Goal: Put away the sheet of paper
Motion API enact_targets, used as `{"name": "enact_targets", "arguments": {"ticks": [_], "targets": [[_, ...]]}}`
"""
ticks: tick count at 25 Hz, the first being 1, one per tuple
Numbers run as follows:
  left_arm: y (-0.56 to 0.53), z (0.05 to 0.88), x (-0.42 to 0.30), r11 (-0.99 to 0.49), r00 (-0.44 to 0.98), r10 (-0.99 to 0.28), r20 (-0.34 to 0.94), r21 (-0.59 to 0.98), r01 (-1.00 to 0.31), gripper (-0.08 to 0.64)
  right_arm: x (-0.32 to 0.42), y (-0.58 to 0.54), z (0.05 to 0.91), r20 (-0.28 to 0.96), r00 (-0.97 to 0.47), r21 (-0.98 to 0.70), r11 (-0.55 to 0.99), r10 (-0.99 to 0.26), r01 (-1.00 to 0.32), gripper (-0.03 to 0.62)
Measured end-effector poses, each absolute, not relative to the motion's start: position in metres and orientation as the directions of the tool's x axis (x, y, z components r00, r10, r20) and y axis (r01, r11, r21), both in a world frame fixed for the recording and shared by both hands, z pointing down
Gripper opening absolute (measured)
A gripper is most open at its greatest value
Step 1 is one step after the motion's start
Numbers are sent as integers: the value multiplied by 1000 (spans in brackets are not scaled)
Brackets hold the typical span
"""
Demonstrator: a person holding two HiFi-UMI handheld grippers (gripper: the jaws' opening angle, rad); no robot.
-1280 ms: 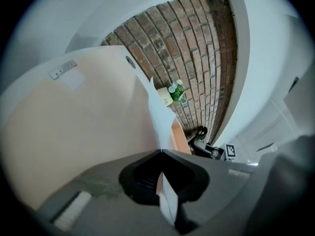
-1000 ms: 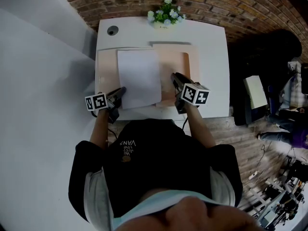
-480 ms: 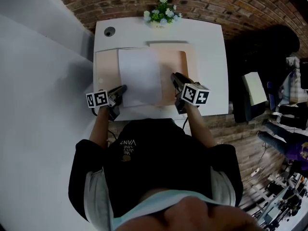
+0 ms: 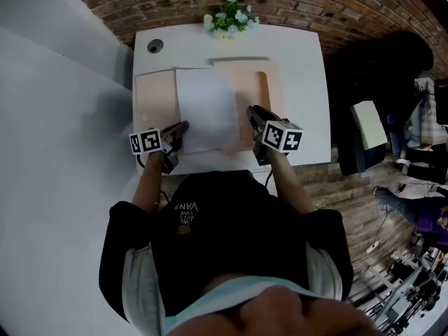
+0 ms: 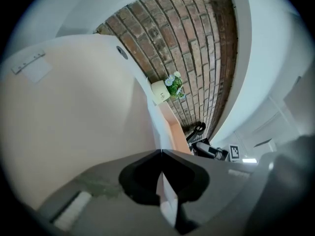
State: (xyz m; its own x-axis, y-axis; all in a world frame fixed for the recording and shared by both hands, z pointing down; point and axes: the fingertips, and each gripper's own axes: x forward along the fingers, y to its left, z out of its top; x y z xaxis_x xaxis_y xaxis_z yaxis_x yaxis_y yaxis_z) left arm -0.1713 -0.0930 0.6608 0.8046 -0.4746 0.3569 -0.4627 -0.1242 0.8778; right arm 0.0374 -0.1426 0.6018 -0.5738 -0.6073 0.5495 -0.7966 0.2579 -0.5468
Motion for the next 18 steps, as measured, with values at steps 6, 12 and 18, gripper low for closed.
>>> {"name": "enact_targets", "arguments": {"ticks": [6, 12, 18], "targets": [[-95, 660, -154, -131, 815, -467, 343, 885, -448, 0, 39, -141, 602, 555, -572, -543, 257, -604, -799, 87], [-95, 661, -139, -134, 820, -461, 338, 887, -441, 0, 43, -138, 601, 549, -573, -543, 261, -608, -798, 87], [-96, 661, -130, -133, 818, -462, 342, 886, -445, 0, 48, -136, 600, 548, -570, -544, 258, -611, -799, 87]]}}
